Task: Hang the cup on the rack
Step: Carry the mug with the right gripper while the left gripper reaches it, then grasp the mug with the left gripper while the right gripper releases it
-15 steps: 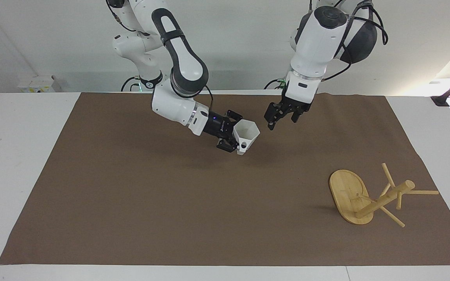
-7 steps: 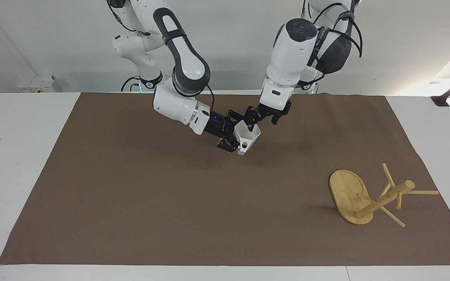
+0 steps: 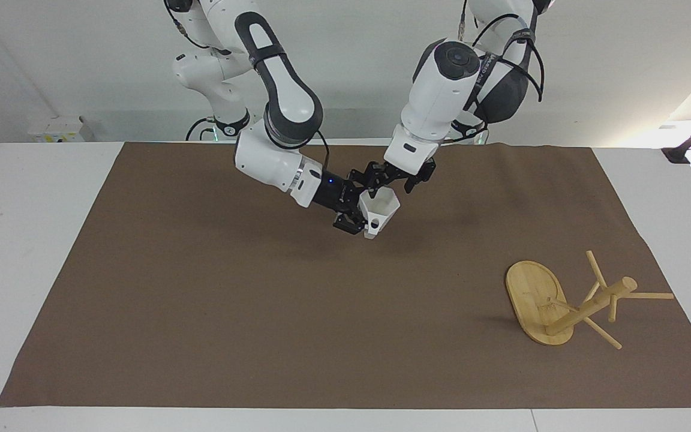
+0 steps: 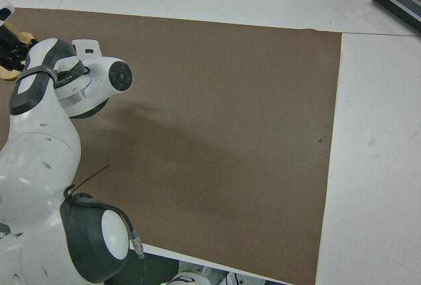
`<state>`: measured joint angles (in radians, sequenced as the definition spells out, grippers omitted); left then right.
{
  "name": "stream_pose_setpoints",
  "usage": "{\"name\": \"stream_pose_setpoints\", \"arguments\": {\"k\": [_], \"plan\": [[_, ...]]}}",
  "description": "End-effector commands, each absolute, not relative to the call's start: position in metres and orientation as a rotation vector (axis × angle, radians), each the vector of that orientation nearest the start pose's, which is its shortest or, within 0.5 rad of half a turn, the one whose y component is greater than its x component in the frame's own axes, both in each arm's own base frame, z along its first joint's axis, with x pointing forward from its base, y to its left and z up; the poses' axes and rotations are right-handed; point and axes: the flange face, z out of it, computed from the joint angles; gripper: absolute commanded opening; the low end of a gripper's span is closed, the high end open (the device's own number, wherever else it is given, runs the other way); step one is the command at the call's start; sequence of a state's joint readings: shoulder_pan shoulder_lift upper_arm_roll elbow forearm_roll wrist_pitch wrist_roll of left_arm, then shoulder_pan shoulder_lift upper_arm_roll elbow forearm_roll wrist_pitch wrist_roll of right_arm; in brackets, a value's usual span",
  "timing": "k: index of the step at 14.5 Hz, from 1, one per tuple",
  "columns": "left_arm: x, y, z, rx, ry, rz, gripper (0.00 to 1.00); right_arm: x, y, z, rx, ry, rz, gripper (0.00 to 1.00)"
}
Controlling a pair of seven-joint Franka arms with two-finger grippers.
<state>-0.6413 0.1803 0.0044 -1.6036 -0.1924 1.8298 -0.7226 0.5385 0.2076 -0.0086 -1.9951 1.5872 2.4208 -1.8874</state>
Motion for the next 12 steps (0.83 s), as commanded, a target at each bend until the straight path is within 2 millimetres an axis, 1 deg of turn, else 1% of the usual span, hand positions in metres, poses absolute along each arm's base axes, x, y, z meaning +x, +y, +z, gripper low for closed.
{"name": "stream_pose_setpoints", "arguments": {"k": [1,3,6,8,9,10,12], "plan": [[0.496,-0.376,0.521,-3.334,-0.136,0.120,0.00,0.532,0.316,0.388,-1.805,-1.201,-1.021,0.31],[0.500,-0.371,0.520,-3.335,-0.150,0.116,0.00,0.531,0.317,0.388,-1.805,-1.199,-1.020,0.31],[0.512,-0.357,0.519,-3.340,-0.165,0.098,0.00,0.531,0.317,0.388,-1.808,-1.201,-1.021,0.32],[0.513,-0.357,0.518,-3.341,-0.171,0.088,0.00,0.531,0.317,0.388,-1.805,-1.204,-1.020,0.34],[0.514,-0.357,0.518,-3.345,-0.179,0.083,0.00,0.530,0.318,0.389,-1.800,-1.208,-1.021,0.44],[0.513,-0.358,0.518,-3.345,-0.177,0.081,0.00,0.530,0.317,0.393,-1.800,-1.205,-1.028,0.99],[0.513,-0.358,0.518,-3.344,-0.181,0.081,0.00,0.527,0.313,0.401,-1.793,-1.203,-1.039,0.99]]}}
